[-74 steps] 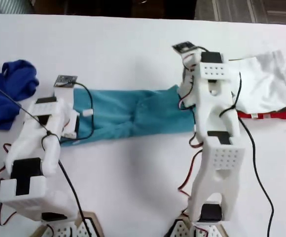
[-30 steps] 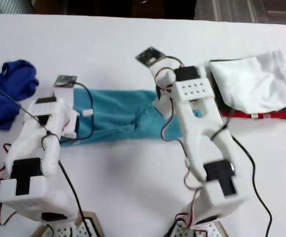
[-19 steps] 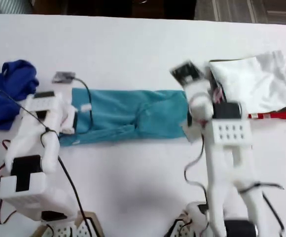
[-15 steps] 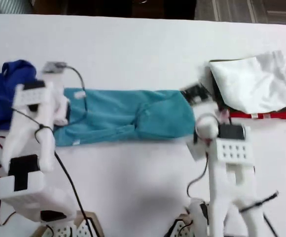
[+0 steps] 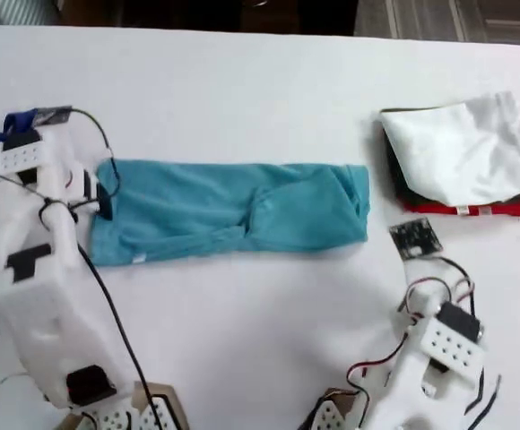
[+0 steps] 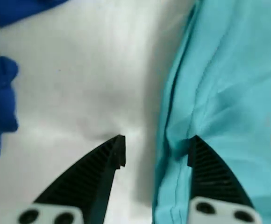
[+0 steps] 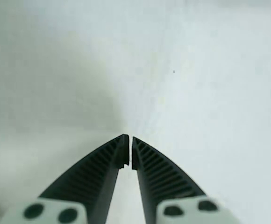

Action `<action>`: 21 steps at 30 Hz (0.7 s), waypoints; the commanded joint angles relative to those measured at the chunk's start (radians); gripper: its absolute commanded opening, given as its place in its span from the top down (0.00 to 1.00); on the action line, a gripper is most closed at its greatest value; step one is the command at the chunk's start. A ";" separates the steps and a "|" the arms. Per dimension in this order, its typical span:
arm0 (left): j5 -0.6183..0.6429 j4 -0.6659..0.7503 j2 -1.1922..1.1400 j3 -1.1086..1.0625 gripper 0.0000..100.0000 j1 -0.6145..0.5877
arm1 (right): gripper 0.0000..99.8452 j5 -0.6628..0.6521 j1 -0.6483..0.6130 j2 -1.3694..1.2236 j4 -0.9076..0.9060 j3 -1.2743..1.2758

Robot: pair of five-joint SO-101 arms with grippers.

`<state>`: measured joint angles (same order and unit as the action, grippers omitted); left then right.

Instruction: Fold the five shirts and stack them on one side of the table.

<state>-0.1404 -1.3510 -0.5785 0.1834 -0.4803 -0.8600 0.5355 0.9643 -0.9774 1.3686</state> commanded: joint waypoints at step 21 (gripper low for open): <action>-0.008 -0.434 -0.509 0.650 0.98 0.192 | 0.98 -0.002 0.058 0.202 0.168 0.213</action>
<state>-0.1435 -1.7714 -1.0510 0.8309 -0.3284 -0.8600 0.5831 1.1301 -0.8101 1.5819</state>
